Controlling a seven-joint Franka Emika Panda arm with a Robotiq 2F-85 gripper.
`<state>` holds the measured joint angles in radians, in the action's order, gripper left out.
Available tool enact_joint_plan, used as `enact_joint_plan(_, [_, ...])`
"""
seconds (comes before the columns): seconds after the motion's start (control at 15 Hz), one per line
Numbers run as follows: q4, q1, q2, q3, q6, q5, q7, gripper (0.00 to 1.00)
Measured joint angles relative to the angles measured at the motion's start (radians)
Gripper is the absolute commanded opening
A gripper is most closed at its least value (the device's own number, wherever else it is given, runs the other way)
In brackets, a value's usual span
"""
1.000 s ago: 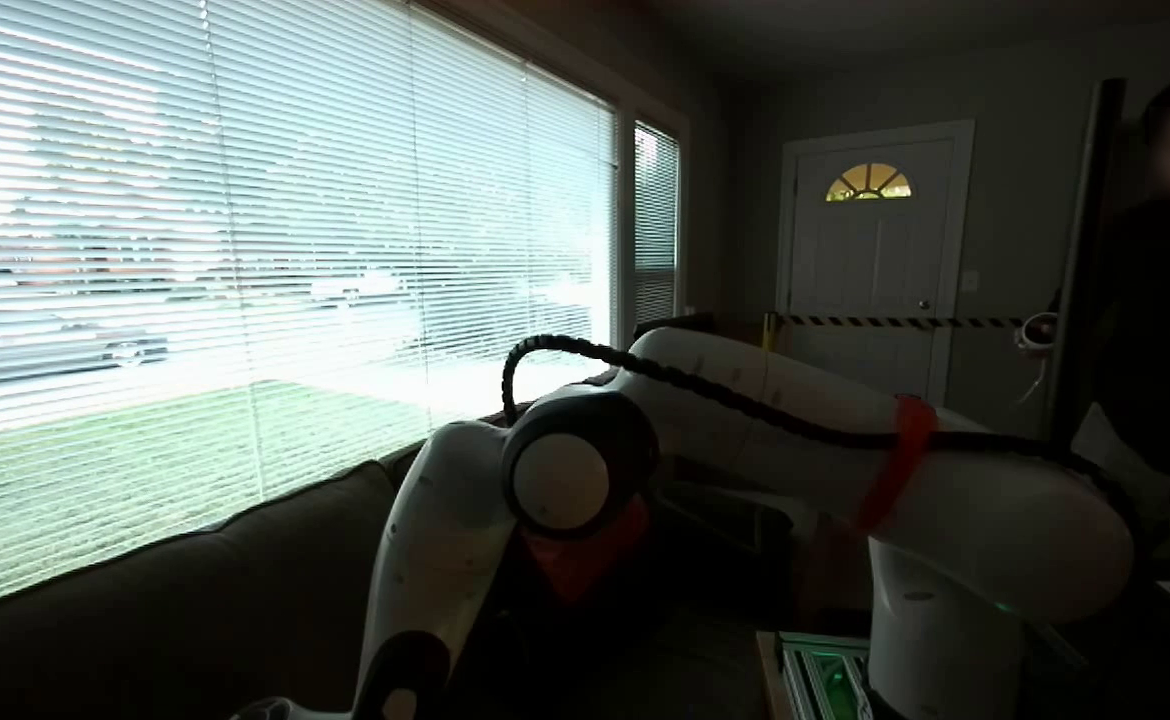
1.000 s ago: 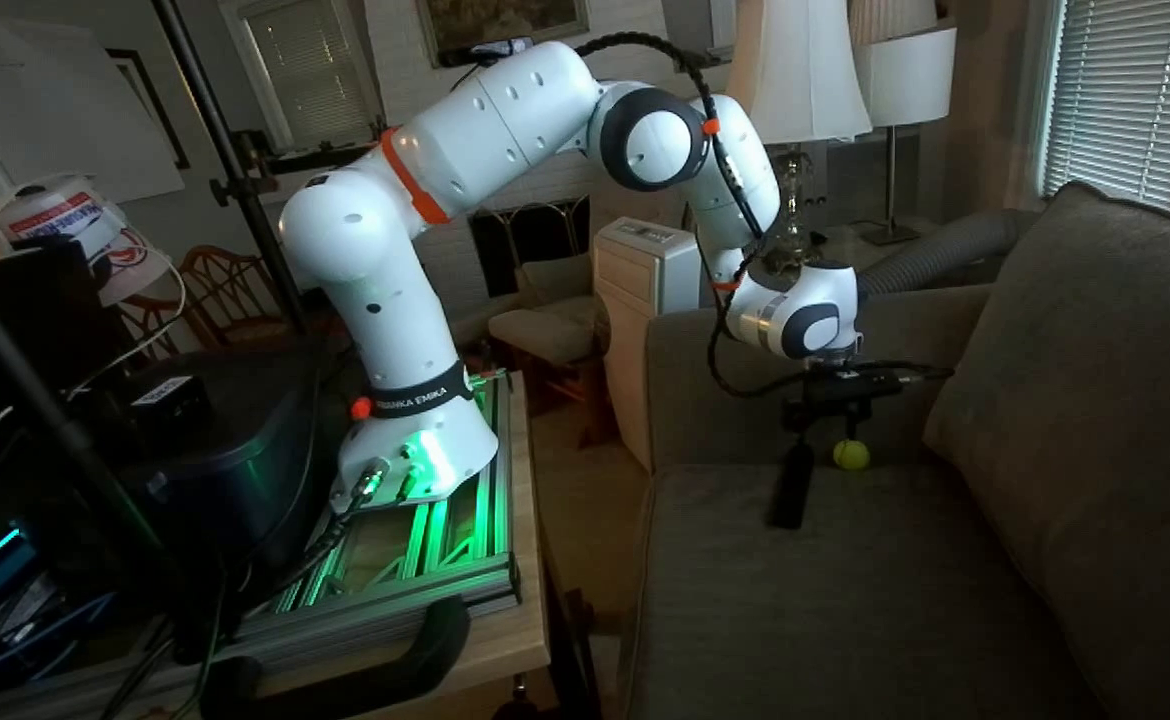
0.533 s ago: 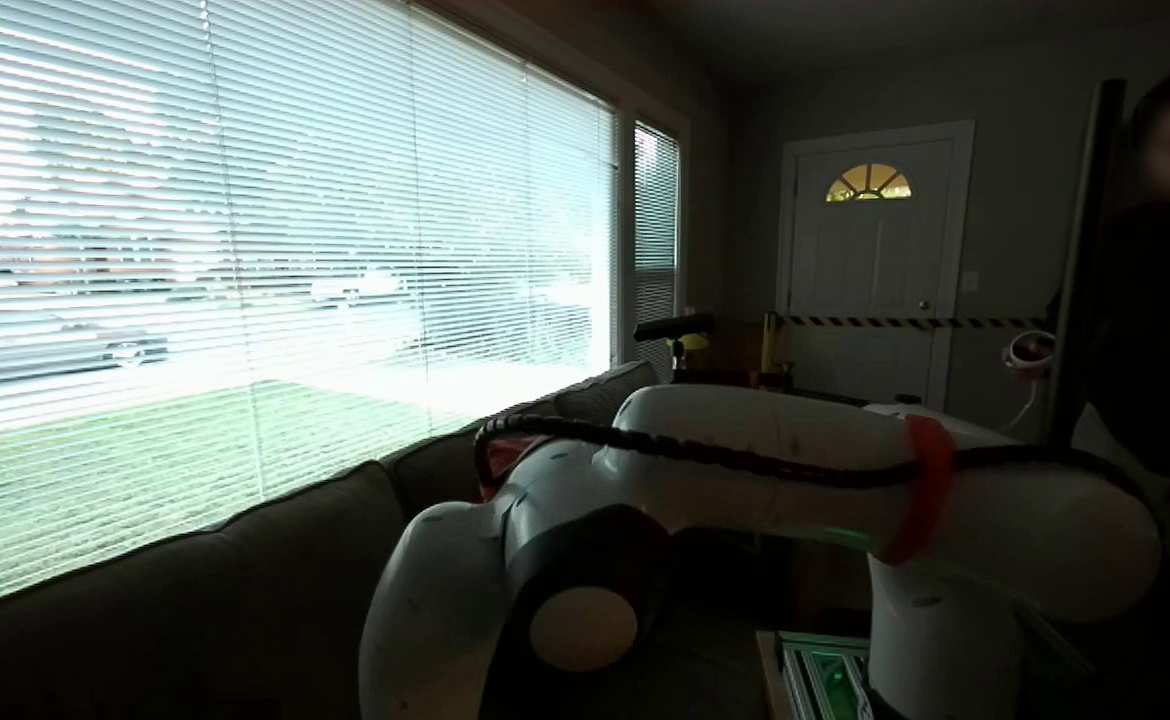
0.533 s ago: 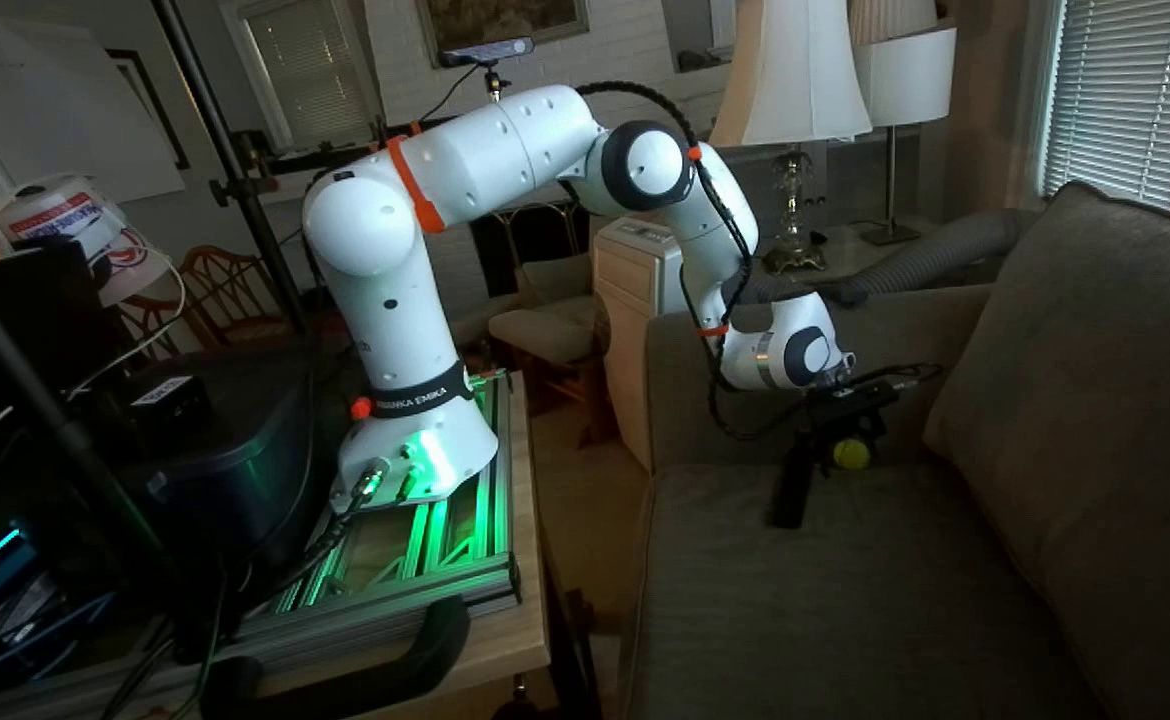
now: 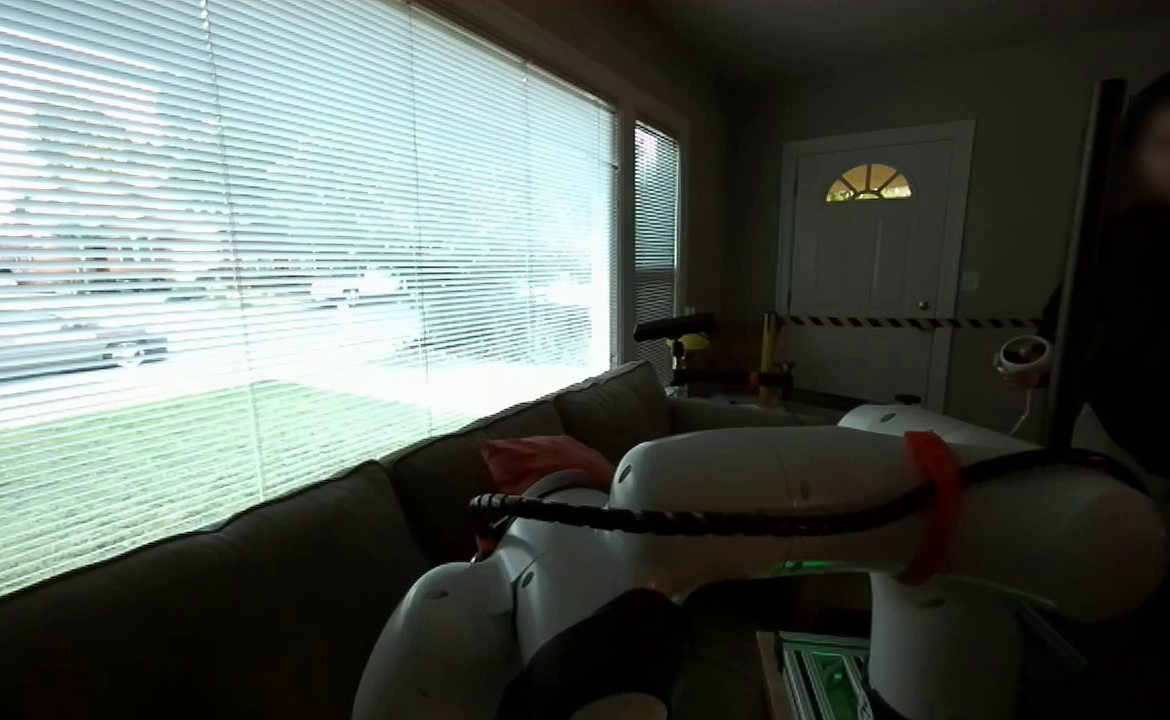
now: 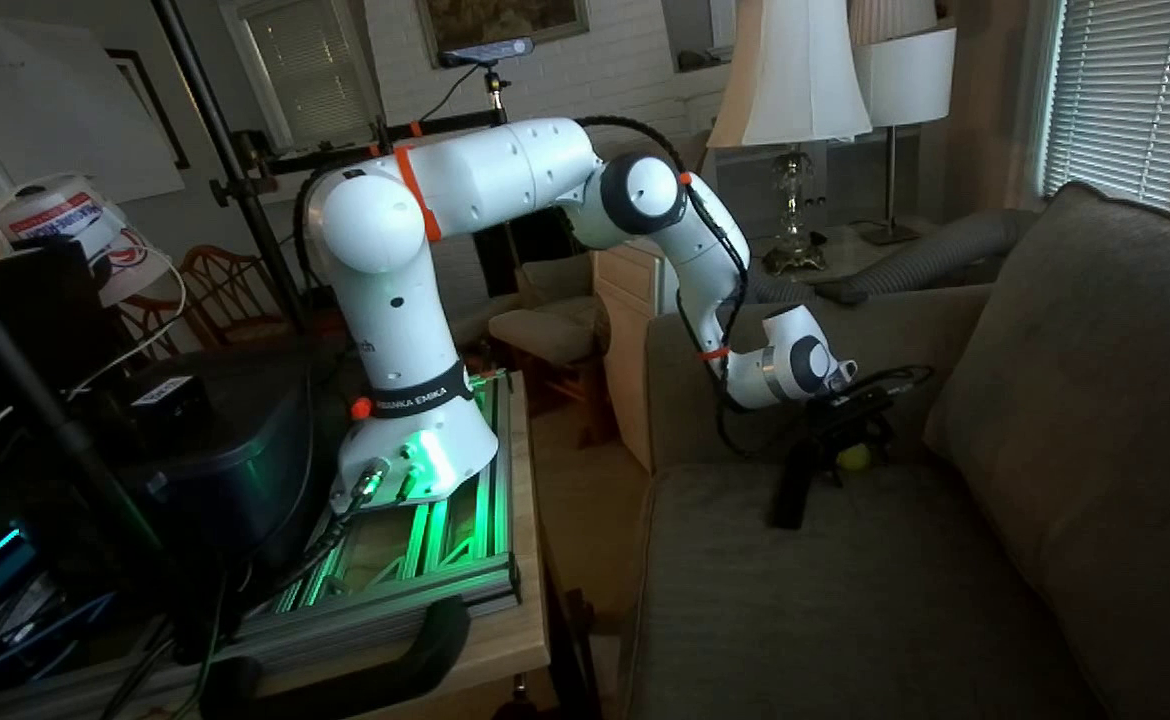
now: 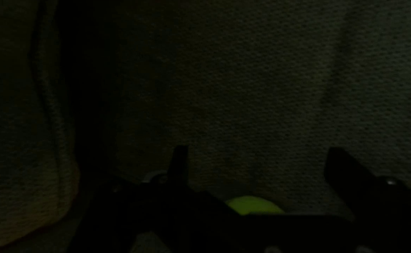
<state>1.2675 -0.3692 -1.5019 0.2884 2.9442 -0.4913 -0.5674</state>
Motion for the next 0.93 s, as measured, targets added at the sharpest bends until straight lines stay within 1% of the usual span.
enact_joint_plan(0.13, [-0.003,-0.012,0.009,0.016,0.001,-0.019,0.059,1.00])
enact_joint_plan(0.27, [-0.006,-0.015,0.015,0.013,0.001,-0.028,0.103,1.00])
enact_joint_plan(0.4, [-0.007,-0.010,0.017,-0.011,-0.001,-0.028,0.127,1.00])
enact_joint_plan(0.67, [-0.007,0.030,0.017,-0.084,-0.007,-0.026,0.160,1.00])
enact_joint_plan(0.93, [-0.006,0.042,0.017,-0.092,0.000,-0.026,0.206,1.00])
